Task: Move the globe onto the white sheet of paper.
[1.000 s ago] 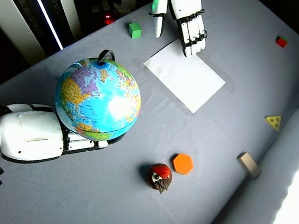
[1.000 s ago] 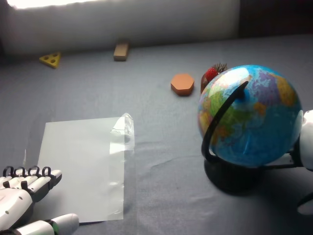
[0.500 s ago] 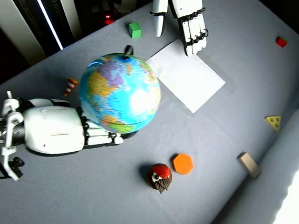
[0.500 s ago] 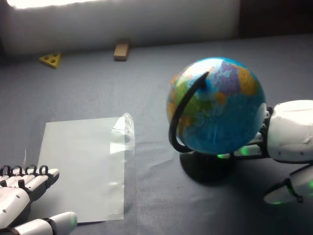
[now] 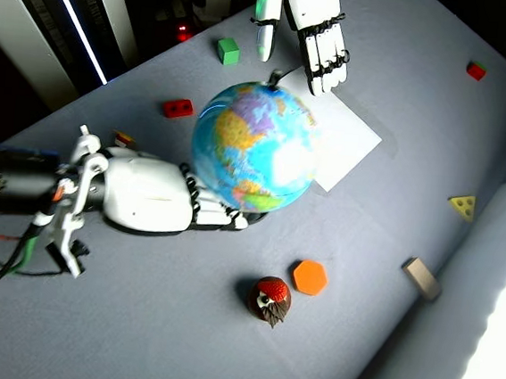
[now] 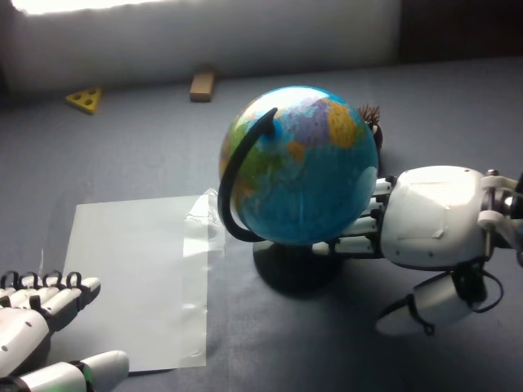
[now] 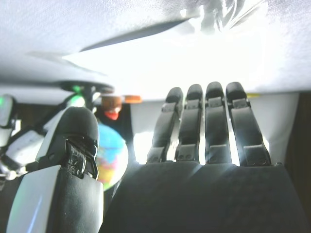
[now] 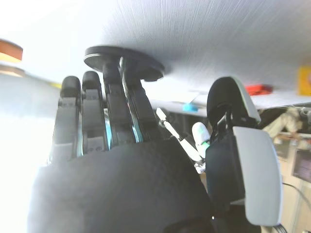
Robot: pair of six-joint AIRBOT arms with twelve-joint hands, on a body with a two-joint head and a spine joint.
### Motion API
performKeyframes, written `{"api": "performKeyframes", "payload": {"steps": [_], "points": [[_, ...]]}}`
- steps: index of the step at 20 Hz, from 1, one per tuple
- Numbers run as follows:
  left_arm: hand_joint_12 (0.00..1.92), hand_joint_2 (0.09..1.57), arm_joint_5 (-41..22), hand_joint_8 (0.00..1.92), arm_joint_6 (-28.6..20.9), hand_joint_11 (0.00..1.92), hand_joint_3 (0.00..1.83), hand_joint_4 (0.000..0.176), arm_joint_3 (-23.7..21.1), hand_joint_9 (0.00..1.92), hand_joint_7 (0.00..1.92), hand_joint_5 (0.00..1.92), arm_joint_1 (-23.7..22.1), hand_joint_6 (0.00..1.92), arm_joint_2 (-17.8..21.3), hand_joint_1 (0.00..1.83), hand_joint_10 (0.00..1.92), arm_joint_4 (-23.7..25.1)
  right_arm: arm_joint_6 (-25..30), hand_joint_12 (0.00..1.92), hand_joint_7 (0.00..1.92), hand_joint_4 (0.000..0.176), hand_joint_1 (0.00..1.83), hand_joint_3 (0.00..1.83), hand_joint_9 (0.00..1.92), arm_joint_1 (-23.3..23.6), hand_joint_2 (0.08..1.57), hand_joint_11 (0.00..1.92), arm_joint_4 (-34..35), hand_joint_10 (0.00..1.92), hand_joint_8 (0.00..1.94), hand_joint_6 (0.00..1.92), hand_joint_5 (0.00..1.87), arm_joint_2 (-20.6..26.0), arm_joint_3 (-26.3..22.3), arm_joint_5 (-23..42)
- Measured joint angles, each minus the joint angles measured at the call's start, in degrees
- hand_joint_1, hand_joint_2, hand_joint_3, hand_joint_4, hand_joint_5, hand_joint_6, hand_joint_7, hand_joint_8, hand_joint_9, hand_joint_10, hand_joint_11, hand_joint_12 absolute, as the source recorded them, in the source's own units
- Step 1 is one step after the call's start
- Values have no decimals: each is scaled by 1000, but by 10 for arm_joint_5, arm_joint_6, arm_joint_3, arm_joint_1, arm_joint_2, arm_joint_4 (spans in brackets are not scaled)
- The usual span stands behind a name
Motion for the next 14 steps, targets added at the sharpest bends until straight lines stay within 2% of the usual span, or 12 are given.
{"api": "performKeyframes", "payload": {"steps": [4,7,11,14], "points": [[60,1219,6,3,-2,0,0,0,0,47,62,58,0,3,3,0,1,5,28,198,199,0,0,3,118,7,1181,0,4,5,1,5,177,-26,-5,-27],[59,1216,-8,4,-5,0,0,0,0,47,64,60,9,4,-18,0,1,7,59,202,201,0,0,3,119,17,1180,0,4,5,2,6,179,-48,-5,-49],[77,1216,-27,4,-5,0,0,0,5,51,73,72,12,6,-27,0,2,31,62,203,198,0,0,3,117,24,1182,0,6,4,0,3,173,-69,-5,-74],[81,1216,-30,3,-5,0,0,0,10,52,73,72,14,5,-36,0,2,22,63,207,174,0,0,3,125,29,1182,0,6,7,0,1,168,-83,-5,-90]]}}
